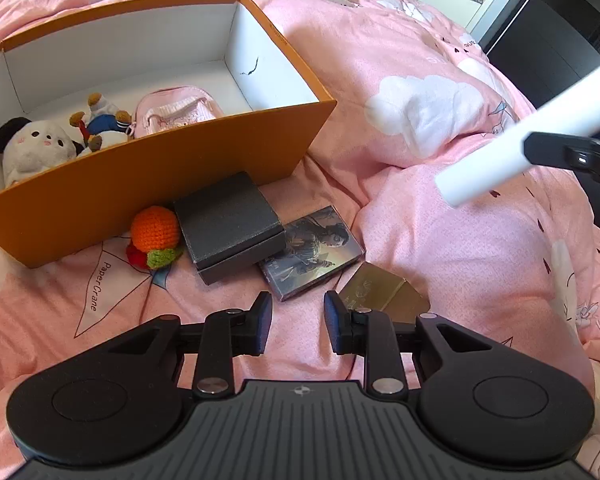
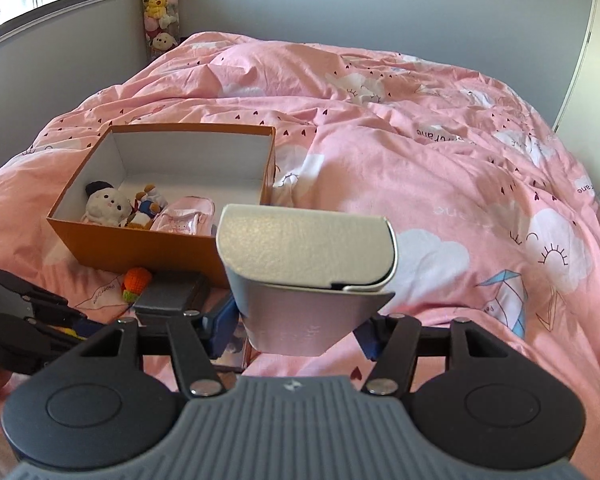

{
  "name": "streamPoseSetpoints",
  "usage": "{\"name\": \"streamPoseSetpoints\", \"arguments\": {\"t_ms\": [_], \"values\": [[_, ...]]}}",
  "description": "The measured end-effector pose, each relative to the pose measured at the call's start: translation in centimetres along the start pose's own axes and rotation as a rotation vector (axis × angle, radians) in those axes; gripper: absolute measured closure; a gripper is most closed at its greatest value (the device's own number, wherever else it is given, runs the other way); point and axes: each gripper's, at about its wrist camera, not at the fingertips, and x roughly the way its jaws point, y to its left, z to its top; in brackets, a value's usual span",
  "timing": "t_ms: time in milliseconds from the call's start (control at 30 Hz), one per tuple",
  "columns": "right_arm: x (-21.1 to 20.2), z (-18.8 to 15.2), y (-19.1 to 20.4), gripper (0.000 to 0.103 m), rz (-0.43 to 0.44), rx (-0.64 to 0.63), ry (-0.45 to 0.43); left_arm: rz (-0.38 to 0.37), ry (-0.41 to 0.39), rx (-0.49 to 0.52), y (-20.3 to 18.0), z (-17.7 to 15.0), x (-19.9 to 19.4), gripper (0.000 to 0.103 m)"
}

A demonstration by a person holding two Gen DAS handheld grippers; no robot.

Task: Organize objects
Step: 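Grasp the small gold box with left gripper while right gripper holds the white box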

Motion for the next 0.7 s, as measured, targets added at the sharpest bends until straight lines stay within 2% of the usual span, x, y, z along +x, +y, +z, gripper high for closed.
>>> {"name": "streamPoseSetpoints", "arguments": {"t_ms": [167,333,533,700], "values": [[-1.3,-0.5,0.3,0.041,0.042,-0.060,0.055,0.001,-0.010,-0.003,-0.1,0.0,-0.1,0.071],[3.2,-2.0,0.4,0.041,0.057,-0.056,0.156,0.003,-0.007,0.044,-0.7,-0.1,0.3,0.066],[7.3,-2.4,0.2,0.041,0.057,0.012,0.158,-0.027,0.010,0.097,-1.2,-0.5,1.1,0.064],[9.4,-2.5,0.5,0.041,0.037,0.017,0.112,-0.044,0.035,0.178,-2.3,-0.8,2.1,0.057]]}}
